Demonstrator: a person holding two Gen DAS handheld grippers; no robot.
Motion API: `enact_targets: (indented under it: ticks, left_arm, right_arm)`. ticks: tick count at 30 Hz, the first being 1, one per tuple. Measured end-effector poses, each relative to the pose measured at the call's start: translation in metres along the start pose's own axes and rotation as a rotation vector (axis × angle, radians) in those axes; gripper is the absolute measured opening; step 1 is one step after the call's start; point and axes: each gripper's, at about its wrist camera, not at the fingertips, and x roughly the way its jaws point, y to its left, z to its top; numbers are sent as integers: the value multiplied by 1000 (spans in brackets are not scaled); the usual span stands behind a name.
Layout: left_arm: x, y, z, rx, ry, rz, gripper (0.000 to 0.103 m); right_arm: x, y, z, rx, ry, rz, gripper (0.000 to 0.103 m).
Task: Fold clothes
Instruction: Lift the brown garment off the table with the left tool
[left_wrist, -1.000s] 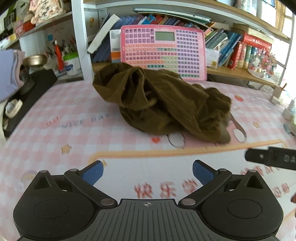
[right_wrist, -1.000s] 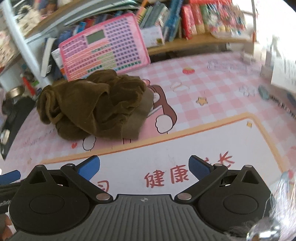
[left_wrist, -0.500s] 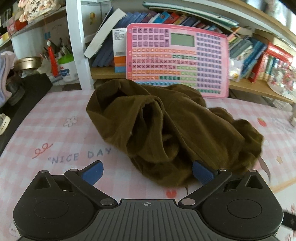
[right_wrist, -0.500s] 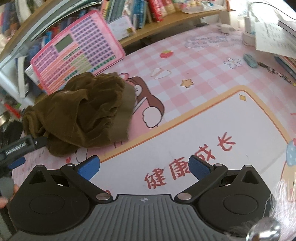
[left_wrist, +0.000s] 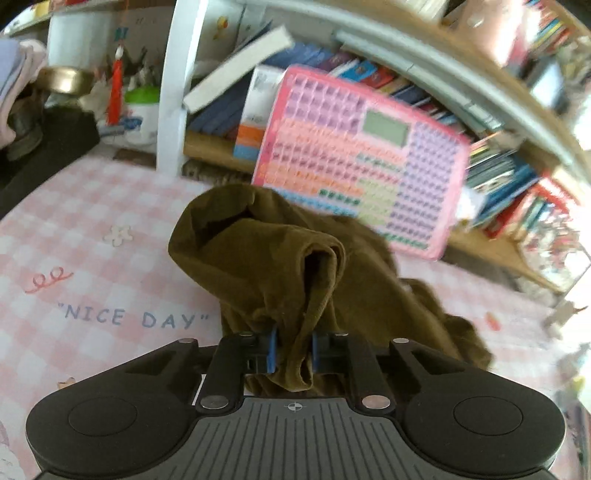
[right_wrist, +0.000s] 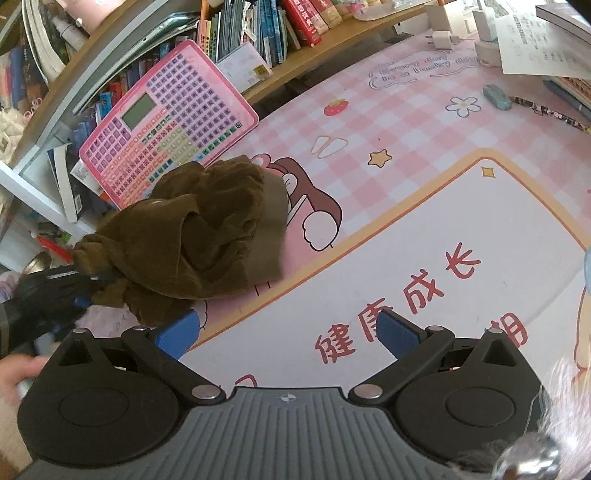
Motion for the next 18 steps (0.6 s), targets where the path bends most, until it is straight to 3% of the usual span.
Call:
enact_targets:
  ticks: [4,8,14,18]
  left_arm:
    - [-50,-3,-8,40,-56,-42,14]
    - [-101,-2,-19,-15,-121,-58,14]
    - [-154,-7,-46,-60,-195,-52,14]
    - [-167,-15,-67,-58,-182,-5,14]
  right_arm:
    - [4,5,-2,-8,39,65,103]
    - [9,8,-3,10,95,158,103]
    - [23,-5,-5,264,231,349,103]
    - [32,-4,-11,273,284,387,103]
